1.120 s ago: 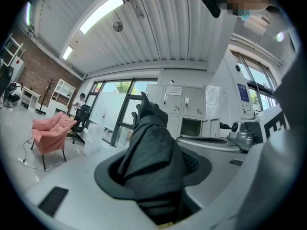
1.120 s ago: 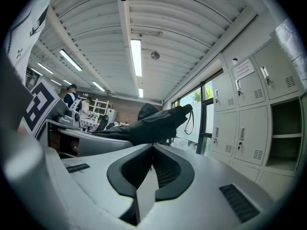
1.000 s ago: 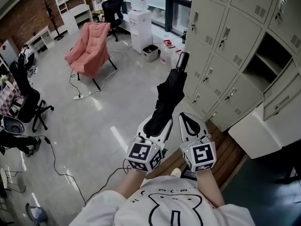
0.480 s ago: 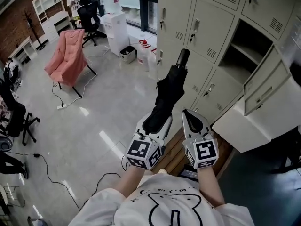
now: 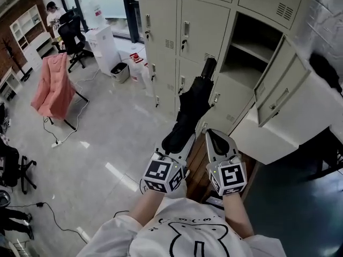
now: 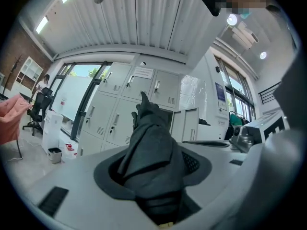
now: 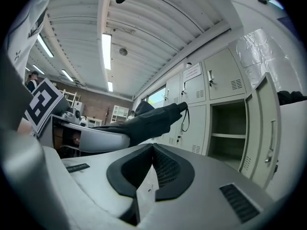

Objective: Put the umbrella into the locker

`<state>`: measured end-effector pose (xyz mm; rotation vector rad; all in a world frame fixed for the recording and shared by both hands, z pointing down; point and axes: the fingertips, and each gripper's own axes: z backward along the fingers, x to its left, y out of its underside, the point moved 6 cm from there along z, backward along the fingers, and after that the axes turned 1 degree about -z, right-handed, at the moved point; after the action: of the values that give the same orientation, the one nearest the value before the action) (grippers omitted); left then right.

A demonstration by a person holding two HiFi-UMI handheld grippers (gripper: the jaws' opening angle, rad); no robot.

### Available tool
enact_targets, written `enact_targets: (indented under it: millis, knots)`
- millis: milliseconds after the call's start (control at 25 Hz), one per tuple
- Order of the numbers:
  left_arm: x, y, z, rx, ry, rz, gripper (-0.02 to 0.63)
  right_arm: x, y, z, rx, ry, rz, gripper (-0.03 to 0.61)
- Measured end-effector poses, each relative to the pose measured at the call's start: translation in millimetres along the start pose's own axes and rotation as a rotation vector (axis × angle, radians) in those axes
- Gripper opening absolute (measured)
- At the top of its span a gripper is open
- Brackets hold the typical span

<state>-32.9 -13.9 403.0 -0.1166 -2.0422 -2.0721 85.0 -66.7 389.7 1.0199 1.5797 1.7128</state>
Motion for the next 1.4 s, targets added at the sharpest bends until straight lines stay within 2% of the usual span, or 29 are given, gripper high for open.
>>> enact_targets:
  millis: [520,800,1080,1280,1400]
  knots:
    - [-10.1,-22.4,-135.6,0.046,0.158,-0.066,0.233,-101.0,-4.5,-29.1,-0.016,0.182,0.031,0.020]
    - [-0.8,-34.0,-221.9,0.106,0.198,-0.073,0.233,-152.7,-10.3,-66.0,0.003,0.237,0.074,0.020]
    - [8.8,-47.0,-309.7,0.163,0.254,-0.132,0.233,-208.0,-11.7,-112.6,0.008,0.291,0.096,0.020]
    - [12.9,-52.1,-366.4,0.205,0.295,-0.173,0.233,-244.0,-11.7,-143.1,0.017,0.381,0.095,0.020]
    - [13.0,-54.4,-396.2,0.225,0.321,-0.189,0.233,-258.3,-9.4,-155.8,0.025,0.406,0.096,0.020]
